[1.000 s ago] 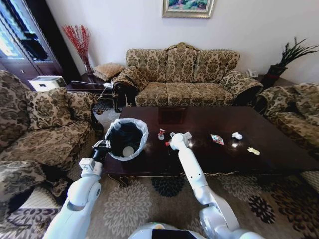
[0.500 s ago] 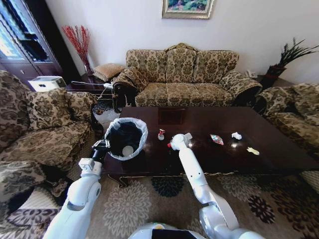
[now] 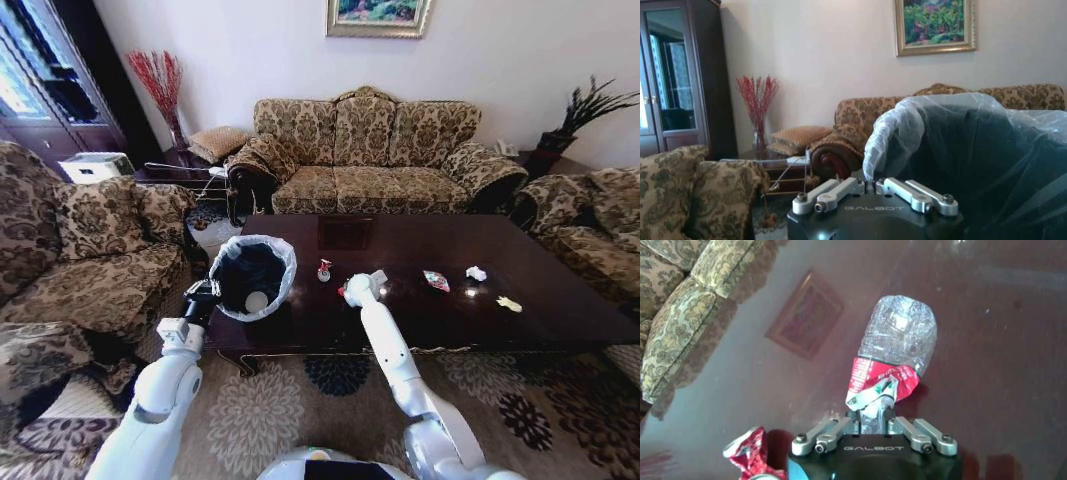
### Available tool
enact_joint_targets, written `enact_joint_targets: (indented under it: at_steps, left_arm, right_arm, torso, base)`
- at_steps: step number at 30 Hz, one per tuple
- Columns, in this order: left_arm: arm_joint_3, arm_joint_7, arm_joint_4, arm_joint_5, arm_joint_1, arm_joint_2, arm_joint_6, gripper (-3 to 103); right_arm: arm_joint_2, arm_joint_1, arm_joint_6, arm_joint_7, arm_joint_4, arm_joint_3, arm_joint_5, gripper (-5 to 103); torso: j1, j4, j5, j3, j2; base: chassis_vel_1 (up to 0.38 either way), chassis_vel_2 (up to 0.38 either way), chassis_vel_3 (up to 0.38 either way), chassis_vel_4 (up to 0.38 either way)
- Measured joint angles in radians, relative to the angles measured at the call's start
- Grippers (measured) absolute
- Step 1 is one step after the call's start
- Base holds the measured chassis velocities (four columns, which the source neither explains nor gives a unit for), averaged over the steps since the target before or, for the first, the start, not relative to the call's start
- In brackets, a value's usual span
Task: Move to the front of the table and place the trash on the table into the trash bin.
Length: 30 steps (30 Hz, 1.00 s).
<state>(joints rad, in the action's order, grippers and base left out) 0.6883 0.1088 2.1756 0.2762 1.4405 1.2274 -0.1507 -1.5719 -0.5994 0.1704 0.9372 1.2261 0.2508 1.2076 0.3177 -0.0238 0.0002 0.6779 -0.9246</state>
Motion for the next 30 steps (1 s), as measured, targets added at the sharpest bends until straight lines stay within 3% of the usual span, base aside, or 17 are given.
enact_joint_targets:
  at_steps: [6, 11, 14, 15, 19, 21, 23, 30]
  left_arm:
    - [0.000, -0.001, 0.007, 0.000, 0.003, 0.001, 0.000, 3]
    - [-0.001, -0.001, 0.012, 0.000, 0.005, 0.001, -0.002, 3]
    - [-0.003, 0.000, 0.012, 0.000, 0.005, 0.001, -0.007, 3]
    - [-0.003, 0.000, 0.012, 0.000, 0.005, 0.001, -0.007, 3]
    - [-0.013, 0.000, 0.011, 0.000, 0.005, 0.000, -0.025, 3]
    - [-0.016, 0.001, 0.009, 0.001, 0.004, 0.000, -0.027, 3]
    - [-0.019, 0.013, 0.002, 0.013, 0.000, 0.002, -0.043, 3]
    - [-0.019, 0.014, -0.007, 0.037, 0.000, -0.006, -0.060, 3]
  right_arm:
    - [0.033, -0.024, 0.000, -0.012, 0.041, -0.028, -0.055, 10]
    - [0.118, -0.064, -0.004, -0.054, 0.217, -0.092, -0.163, 9]
    - [0.225, -0.075, 0.013, -0.084, 0.414, -0.150, -0.183, 9]
    - [0.225, -0.075, 0.013, -0.084, 0.414, -0.150, -0.183, 9]
    - [0.407, -0.035, 0.037, -0.255, 0.653, -0.288, -0.219, 8]
    - [0.424, -0.023, 0.041, -0.288, 0.676, -0.314, -0.231, 8]
    - [0.453, 0.060, 0.055, -0.389, 0.736, -0.427, -0.258, 8]
    - [0.424, 0.283, 0.059, -0.460, 0.776, -0.633, -0.207, 8]
  torso:
    - [0.000, 0.0003, 0.0001, 0.000, 0.000]
    - [0.000, 0.0001, 0.0000, 0.000, 0.000]
    - [0.000, 0.0001, -0.0001, 0.000, 0.000]
    - [0.000, 0.0001, -0.0001, 0.000, 0.000]
    - [0.000, 0.0003, -0.0001, 0.000, 0.000]
    - [0.000, 0.0003, -0.0001, 0.000, 0.000]
    - [0.000, 0.0003, 0.0001, 0.000, 0.000]
    - [0.000, -0.0008, -0.0007, 0.000, 0.000]
  base:
    - [0.000, 0.000, 0.000, 0.000]
    - [0.000, 0.000, 0.000, 0.000]
    - [0.000, 0.000, 0.000, 0.000]
    - [0.000, 0.000, 0.000, 0.000]
    - [0.000, 0.000, 0.000, 0.000]
    - [0.000, 0.000, 0.000, 0.000]
    - [0.000, 0.000, 0.000, 0.000]
    - [0.000, 0.000, 0.000, 0.000]
